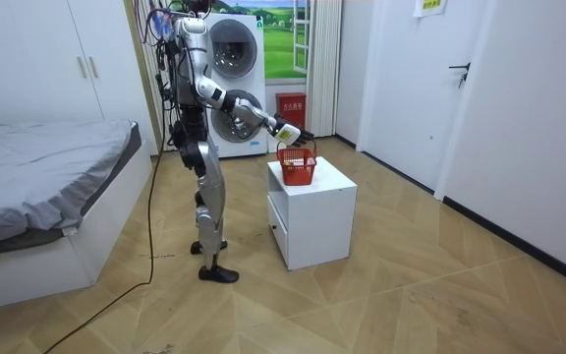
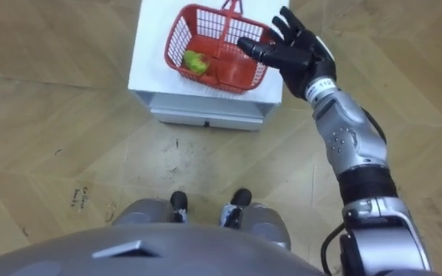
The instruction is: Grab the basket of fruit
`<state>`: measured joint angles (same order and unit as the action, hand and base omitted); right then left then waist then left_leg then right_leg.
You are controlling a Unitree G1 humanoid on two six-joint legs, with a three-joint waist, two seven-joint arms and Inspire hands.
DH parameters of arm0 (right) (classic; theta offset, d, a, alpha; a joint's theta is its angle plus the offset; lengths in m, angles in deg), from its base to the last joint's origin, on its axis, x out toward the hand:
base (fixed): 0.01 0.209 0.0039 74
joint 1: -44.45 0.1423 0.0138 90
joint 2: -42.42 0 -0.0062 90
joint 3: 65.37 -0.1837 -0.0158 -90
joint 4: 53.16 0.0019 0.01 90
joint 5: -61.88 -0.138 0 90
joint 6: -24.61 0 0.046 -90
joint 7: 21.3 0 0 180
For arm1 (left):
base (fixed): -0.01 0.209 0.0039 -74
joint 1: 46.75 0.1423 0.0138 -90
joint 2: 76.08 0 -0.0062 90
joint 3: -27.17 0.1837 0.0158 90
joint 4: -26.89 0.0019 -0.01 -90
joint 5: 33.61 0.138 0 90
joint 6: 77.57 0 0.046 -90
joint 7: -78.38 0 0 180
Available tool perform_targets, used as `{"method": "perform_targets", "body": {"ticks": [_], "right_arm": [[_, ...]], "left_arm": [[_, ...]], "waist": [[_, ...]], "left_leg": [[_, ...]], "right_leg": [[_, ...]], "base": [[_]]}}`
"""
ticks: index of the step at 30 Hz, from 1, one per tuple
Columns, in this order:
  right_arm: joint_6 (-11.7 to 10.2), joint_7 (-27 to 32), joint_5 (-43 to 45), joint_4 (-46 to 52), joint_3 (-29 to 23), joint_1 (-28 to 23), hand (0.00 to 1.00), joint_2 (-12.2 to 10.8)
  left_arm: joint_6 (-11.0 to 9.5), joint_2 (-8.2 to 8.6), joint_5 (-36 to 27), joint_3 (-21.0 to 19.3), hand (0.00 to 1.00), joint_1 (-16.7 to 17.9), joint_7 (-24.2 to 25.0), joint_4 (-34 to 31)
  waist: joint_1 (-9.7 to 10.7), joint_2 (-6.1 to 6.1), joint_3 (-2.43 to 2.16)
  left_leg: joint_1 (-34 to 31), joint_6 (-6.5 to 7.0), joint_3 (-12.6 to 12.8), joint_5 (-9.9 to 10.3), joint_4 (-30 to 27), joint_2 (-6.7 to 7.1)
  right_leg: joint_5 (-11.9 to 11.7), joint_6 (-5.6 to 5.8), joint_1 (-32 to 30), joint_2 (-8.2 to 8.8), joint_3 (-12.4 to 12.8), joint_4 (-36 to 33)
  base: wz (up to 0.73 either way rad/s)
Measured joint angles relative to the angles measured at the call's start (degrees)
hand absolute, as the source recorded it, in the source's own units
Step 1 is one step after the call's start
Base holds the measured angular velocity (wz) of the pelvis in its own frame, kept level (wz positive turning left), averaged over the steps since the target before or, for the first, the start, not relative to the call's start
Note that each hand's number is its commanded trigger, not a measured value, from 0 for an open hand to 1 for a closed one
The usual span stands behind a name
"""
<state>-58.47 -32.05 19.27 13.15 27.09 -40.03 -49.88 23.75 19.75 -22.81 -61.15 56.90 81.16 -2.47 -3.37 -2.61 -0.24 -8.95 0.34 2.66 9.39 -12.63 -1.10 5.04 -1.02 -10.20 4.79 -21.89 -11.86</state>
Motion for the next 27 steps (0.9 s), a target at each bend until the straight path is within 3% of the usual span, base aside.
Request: {"method": "perform_targets", "body": {"ticks": [7,15,22,27], "right_arm": [[0.0,-0.03,0.34,2.53,0.02,-3.38,0.0,0.19],[-0.1,0.34,4.98,3.57,-1.04,-8.86,0.0,0.05],[-1.46,2.57,14.54,-11.62,-3.19,-13.33,0.0,-0.55],[-1.97,4.25,19.09,-27.37,-3.6,-15.27,0.0,-1.01]], "left_arm": [[-0.46,0.01,0.09,-0.49,0.0,0.45,0.23,-0.46],[-0.44,0.2,0.03,-1.6,0.0,0.85,-0.59,-3.87],[-1.36,0.25,-0.06,-4.15,0.0,0.4,-4.41,-3.15],[-2.26,0.75,-3.38,-5.21,0.0,-0.4,-7.7,-3.18]], "waist": [[0.63,-0.6,0.0],[2.02,-0.52,0.01],[4.92,-0.76,-0.04],[4.57,-0.74,0.1]], "left_leg": [[3.08,0.01,2.03,0.23,1.41,-0.35],[5.73,0.03,2.1,0.73,1.92,-0.45],[7.9,0.08,2.17,1.53,2.35,-0.49],[11.14,0.08,2.82,1.57,4.43,-0.57]], "right_leg": [[0.26,0.08,1.55,-0.91,2.97,0.32],[0.35,0.32,4.0,-1.41,3.23,1.31],[1.14,0.81,6.32,-1.46,3.2,1.33],[1.9,1.08,8.13,-1.63,3.83,1.07]], "base": [[-0.16],[-0.01],[0.01],[-0.07]]}}
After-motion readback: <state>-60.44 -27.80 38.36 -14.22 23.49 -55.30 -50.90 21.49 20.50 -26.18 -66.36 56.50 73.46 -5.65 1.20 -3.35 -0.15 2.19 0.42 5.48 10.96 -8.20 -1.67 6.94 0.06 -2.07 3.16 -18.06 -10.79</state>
